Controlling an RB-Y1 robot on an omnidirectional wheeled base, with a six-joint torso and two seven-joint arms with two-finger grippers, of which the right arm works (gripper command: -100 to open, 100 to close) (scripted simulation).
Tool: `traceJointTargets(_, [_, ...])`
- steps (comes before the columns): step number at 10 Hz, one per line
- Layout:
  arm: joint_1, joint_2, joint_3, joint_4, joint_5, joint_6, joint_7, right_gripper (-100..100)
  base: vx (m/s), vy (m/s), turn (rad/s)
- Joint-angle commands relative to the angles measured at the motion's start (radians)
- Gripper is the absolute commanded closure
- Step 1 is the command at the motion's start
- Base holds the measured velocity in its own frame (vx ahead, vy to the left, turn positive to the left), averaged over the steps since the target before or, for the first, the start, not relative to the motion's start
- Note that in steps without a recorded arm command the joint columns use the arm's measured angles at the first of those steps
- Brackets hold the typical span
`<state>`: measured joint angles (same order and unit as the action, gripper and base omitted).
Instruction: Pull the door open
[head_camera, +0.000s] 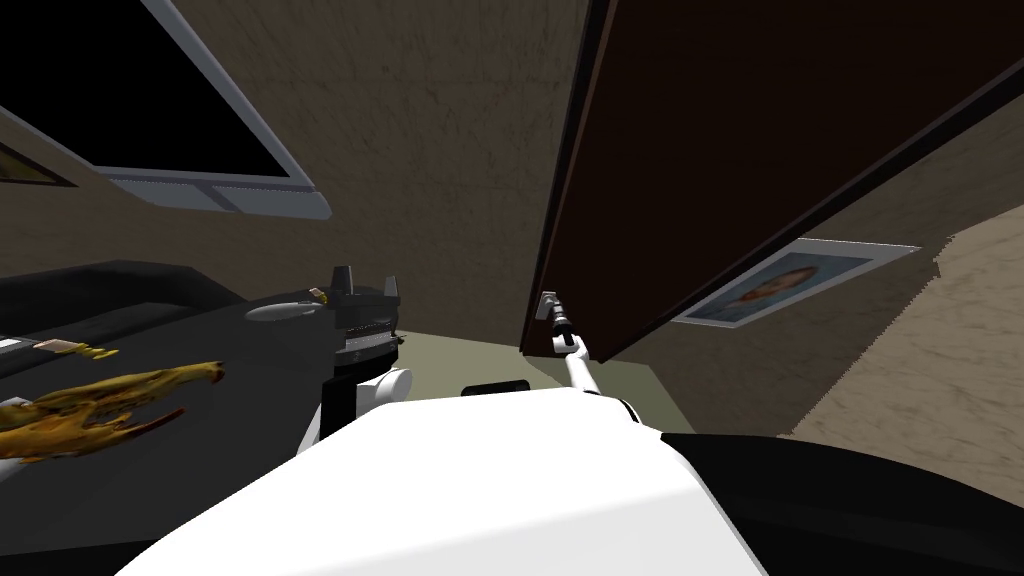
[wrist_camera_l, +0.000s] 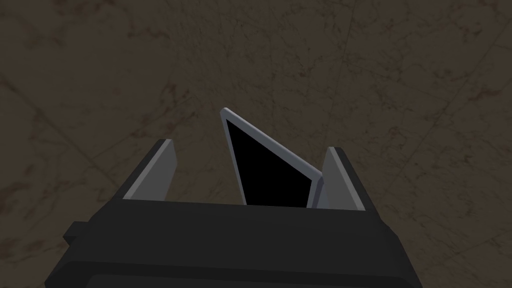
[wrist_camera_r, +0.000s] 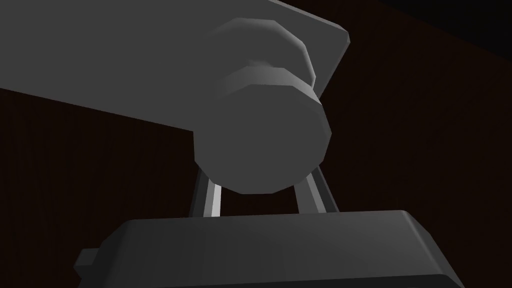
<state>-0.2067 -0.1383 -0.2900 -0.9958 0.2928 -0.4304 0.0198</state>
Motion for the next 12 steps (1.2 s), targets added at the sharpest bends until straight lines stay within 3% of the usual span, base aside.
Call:
traceJointTargets(1, [-0.003,0.024,0.029,-0.007,0.005,0.003,-0.006,100,-0.003,-0.015,0.008])
traceJointTargets(3, [-0.015,0.01,0.039,0.016,-0.06,-0.001,-0.076,100,-0.052,-0.028,0.093])
traceJointTargets(4, [-0.015,0.01,0.039,0.016,-0.06,-0.001,-0.09,100,-0.07,-0.031,0.056])
traceJointTargets(7, [-0.028,-0.004,0.049,0.04,-0.127,-0.006,-0.172,100,-0.058,-0.016,0.077])
traceJointTargets(12, [-0.028,-0.004,0.049,0.04,-0.127,-0.006,-0.174,100,-0.012,-0.007,0.006])
